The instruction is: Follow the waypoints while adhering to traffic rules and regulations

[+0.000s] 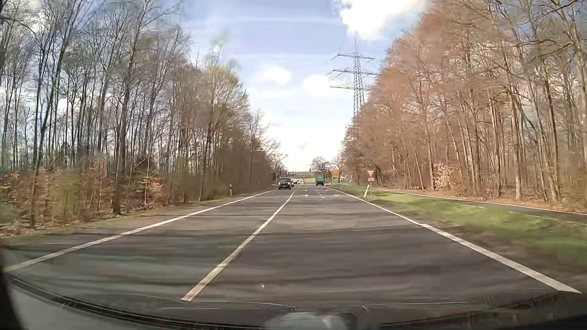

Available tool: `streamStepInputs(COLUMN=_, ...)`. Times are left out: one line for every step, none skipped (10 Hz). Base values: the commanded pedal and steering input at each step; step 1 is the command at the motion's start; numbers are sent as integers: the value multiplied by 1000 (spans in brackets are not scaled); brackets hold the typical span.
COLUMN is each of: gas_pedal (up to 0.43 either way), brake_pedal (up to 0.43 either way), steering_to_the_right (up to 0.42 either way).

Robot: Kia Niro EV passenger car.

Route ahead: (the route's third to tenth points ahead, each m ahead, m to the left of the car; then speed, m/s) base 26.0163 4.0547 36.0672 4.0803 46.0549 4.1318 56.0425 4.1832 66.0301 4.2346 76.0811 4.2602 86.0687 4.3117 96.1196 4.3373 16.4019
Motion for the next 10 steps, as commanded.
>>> streamStepInputs(gas_pedal=0, brake_pedal=91, steering_to_the_right=-3)
streamStepInputs(gas_pedal=0, brake_pedal=91, steering_to_the_right=-3)
streamStepInputs(gas_pedal=0, brake_pedal=91, steering_to_the_right=-3)
streamStepInputs(gas_pedal=0, brake_pedal=98, steering_to_the_right=-5)
streamStepInputs(gas_pedal=0, brake_pedal=98, steering_to_the_right=-6)
streamStepInputs(gas_pedal=0, brake_pedal=104, steering_to_the_right=-8)
streamStepInputs(gas_pedal=0, brake_pedal=104, steering_to_the_right=-8)
streamStepInputs(gas_pedal=0, brake_pedal=104, steering_to_the_right=-8)
streamStepInputs(gas_pedal=0, brake_pedal=116, steering_to_the_right=-8)
streamStepInputs(gas_pedal=0, brake_pedal=116, steering_to_the_right=-8)
